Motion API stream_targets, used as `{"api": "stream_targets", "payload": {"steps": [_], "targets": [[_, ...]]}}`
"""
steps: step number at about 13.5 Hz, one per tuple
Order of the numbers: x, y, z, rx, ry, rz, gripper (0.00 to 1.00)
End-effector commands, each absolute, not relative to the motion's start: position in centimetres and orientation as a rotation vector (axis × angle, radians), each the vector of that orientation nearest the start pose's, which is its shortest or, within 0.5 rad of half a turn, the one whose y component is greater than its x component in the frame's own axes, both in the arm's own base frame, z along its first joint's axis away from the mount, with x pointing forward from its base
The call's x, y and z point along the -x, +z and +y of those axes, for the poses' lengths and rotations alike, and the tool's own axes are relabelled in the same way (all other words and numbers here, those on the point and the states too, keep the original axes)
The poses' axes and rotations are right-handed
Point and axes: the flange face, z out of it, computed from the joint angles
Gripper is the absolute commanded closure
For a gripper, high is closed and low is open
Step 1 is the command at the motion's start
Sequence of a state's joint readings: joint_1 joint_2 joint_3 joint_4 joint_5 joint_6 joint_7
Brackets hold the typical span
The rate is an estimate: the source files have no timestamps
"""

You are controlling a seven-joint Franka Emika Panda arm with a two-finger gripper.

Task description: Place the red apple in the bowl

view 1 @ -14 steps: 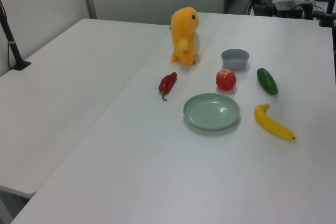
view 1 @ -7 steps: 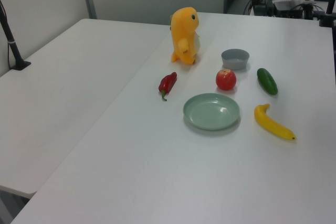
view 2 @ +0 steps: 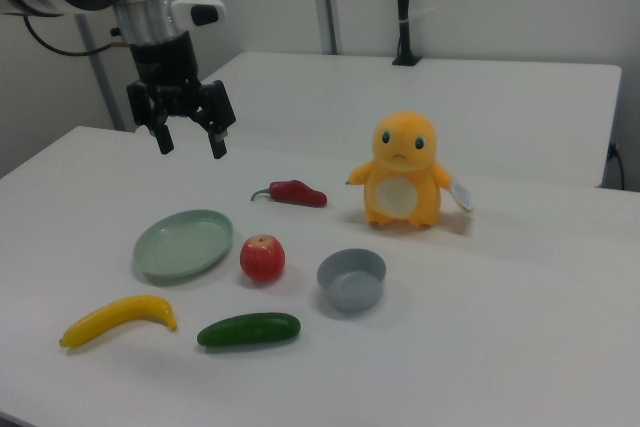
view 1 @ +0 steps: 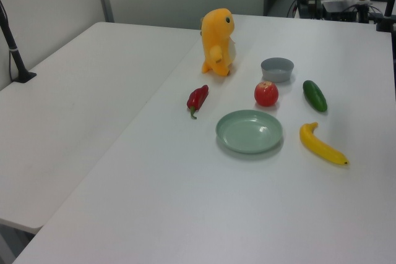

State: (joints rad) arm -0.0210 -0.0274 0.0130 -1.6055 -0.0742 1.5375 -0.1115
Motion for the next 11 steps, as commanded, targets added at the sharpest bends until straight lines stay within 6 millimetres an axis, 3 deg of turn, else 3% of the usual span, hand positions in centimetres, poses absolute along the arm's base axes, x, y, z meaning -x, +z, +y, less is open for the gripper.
{"api": "stream_targets", "payload": {"steps": [1,4,7,11], "targets": [[-54.1,61.4,-0.9,3.200,-0.044,-0.213,0.00],[-56.6,59.4,-0.3,3.164,-0.121,-0.225,0.00],[-58.9,56.1,0.7,3.105,-0.137,-0.431,0.00],[-59.3,52.2,1.4,3.103,-0.132,-0.426,0.00]]}}
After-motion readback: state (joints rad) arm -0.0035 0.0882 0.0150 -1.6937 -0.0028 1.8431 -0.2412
